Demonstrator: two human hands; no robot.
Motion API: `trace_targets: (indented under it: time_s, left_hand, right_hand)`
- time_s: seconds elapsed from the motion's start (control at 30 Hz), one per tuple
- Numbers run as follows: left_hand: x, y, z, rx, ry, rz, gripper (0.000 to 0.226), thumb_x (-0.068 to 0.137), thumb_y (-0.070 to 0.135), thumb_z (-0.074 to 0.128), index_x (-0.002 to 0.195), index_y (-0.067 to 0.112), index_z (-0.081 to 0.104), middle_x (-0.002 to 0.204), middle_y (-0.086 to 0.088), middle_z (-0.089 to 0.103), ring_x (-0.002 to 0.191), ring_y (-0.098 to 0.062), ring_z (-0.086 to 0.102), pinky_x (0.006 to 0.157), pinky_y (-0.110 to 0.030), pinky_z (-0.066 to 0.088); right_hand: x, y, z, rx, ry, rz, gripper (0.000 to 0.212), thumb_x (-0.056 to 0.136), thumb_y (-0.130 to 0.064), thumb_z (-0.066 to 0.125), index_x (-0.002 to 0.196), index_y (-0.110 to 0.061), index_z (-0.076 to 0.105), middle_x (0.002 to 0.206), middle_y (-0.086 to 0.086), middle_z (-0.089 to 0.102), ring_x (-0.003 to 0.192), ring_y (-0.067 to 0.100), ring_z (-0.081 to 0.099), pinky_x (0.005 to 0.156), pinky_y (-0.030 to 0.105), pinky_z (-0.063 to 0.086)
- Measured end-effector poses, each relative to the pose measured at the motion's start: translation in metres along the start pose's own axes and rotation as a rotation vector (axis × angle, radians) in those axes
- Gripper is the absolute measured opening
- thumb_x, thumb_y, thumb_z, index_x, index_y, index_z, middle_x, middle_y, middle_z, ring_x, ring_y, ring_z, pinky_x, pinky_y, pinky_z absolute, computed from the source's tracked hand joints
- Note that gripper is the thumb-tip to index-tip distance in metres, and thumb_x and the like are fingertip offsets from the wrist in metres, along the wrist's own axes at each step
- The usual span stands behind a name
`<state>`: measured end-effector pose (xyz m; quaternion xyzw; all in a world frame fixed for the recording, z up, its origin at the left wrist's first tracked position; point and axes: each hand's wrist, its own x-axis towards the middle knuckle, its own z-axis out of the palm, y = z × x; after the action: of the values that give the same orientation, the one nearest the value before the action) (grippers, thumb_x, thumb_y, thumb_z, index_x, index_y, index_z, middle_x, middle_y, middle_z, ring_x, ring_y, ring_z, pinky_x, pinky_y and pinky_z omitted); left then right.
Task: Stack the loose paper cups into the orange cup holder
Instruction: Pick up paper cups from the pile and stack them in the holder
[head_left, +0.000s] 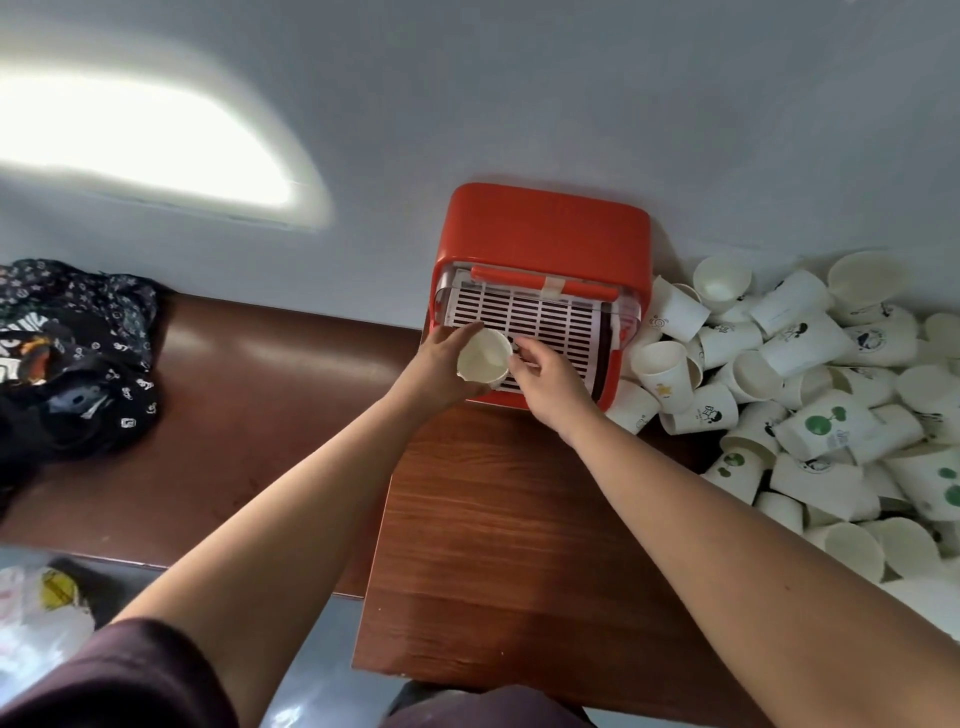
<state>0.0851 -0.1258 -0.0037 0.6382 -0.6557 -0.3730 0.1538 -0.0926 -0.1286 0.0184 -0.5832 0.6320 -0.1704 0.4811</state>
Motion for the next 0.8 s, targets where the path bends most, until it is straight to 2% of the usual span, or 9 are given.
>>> trace_targets:
  time_s: [0.1, 0.27, 0.33, 0.4, 0.5, 0.57, 0.67, 0.73, 0.8]
  left_hand:
    - [0.002, -0.006, 0.0, -0.032, -0.042, -0.019, 0.091, 0.08, 0.027, 0.081, 0.156, 0.028, 0.029, 0.152, -0.007, 0.042, 0.136, -0.026, 0.043, 0.109, -0.037, 0.036]
    - [-0.001, -0.019, -0.003, -0.129, 0.02, -0.057, 0.088, 0.082, 0.026, 0.08, 0.154, 0.027, 0.03, 0.147, -0.001, 0.051, 0.128, -0.015, 0.051, 0.095, -0.018, 0.039]
    - [-0.003, -0.025, -0.005, -0.156, 0.03, -0.086, 0.083, 0.082, 0.027, 0.08, 0.151, 0.027, 0.035, 0.143, 0.001, 0.055, 0.124, -0.013, 0.054, 0.098, -0.024, 0.045]
    - [-0.004, -0.028, -0.007, -0.143, 0.038, -0.088, 0.082, 0.082, 0.033, 0.079, 0.151, 0.029, 0.036, 0.142, 0.003, 0.055, 0.123, -0.013, 0.055, 0.104, -0.039, 0.049]
    - [-0.005, -0.025, -0.009, -0.047, 0.05, -0.102, 0.085, 0.083, 0.041, 0.076, 0.154, 0.025, 0.032, 0.149, -0.002, 0.046, 0.133, -0.021, 0.046, 0.11, -0.049, 0.042]
    - [-0.008, -0.018, -0.009, -0.032, 0.097, -0.109, 0.083, 0.084, 0.038, 0.076, 0.152, 0.02, 0.032, 0.151, -0.006, 0.04, 0.138, -0.025, 0.038, 0.112, -0.049, 0.037]
    - [-0.021, -0.002, -0.006, -0.038, 0.219, -0.074, 0.067, 0.088, 0.032, 0.069, 0.146, 0.018, 0.038, 0.145, -0.007, 0.037, 0.136, -0.024, 0.033, 0.106, -0.043, 0.038]
    - [-0.031, 0.013, 0.004, 0.033, 0.298, 0.009, 0.054, 0.09, 0.029, 0.065, 0.138, 0.015, 0.045, 0.14, -0.006, 0.04, 0.131, -0.021, 0.035, 0.099, -0.037, 0.041]
    - [-0.034, 0.032, 0.017, 0.034, 0.261, 0.09, 0.044, 0.091, 0.028, 0.063, 0.132, 0.015, 0.05, 0.138, -0.002, 0.042, 0.128, -0.018, 0.039, 0.097, -0.031, 0.041]
  right_hand:
    - [0.005, 0.003, 0.006, -0.064, 0.008, -0.011, 0.047, 0.1, -0.026, 0.055, 0.146, -0.025, 0.043, 0.143, -0.001, 0.053, 0.13, 0.017, 0.05, 0.096, 0.023, 0.039]
    - [0.014, 0.003, 0.016, -0.113, 0.046, -0.044, 0.048, 0.093, -0.02, 0.066, 0.139, -0.023, 0.051, 0.134, 0.001, 0.061, 0.124, 0.019, 0.056, 0.1, 0.035, 0.047]
    - [0.017, 0.001, 0.021, -0.122, 0.047, -0.053, 0.047, 0.092, -0.02, 0.067, 0.137, -0.022, 0.053, 0.133, 0.001, 0.062, 0.123, 0.019, 0.057, 0.099, 0.034, 0.047]
    - [0.019, -0.002, 0.027, -0.124, 0.056, -0.073, 0.047, 0.092, -0.02, 0.067, 0.137, -0.021, 0.054, 0.133, 0.002, 0.061, 0.124, 0.019, 0.056, 0.1, 0.033, 0.046]
    - [0.021, -0.003, 0.029, -0.126, 0.043, -0.057, 0.049, 0.094, -0.023, 0.065, 0.14, -0.016, 0.05, 0.136, 0.005, 0.059, 0.124, 0.02, 0.056, 0.101, 0.033, 0.045]
    - [0.017, 0.0, 0.024, -0.113, 0.026, -0.028, 0.053, 0.095, -0.03, 0.063, 0.142, -0.013, 0.046, 0.139, 0.005, 0.056, 0.124, 0.02, 0.056, 0.103, 0.034, 0.047]
    - [0.001, 0.009, 0.003, -0.135, 0.055, -0.045, 0.049, 0.096, -0.035, 0.06, 0.139, -0.013, 0.048, 0.137, 0.003, 0.057, 0.124, 0.016, 0.055, 0.104, 0.032, 0.046]
    - [-0.017, 0.021, -0.018, -0.155, 0.097, -0.069, 0.045, 0.096, -0.032, 0.06, 0.136, -0.014, 0.05, 0.132, 0.001, 0.059, 0.121, 0.013, 0.055, 0.102, 0.028, 0.045]
    - [-0.035, 0.036, -0.043, -0.153, 0.18, -0.076, 0.042, 0.095, -0.029, 0.061, 0.133, -0.014, 0.052, 0.126, 0.0, 0.059, 0.116, 0.01, 0.056, 0.1, 0.027, 0.047]
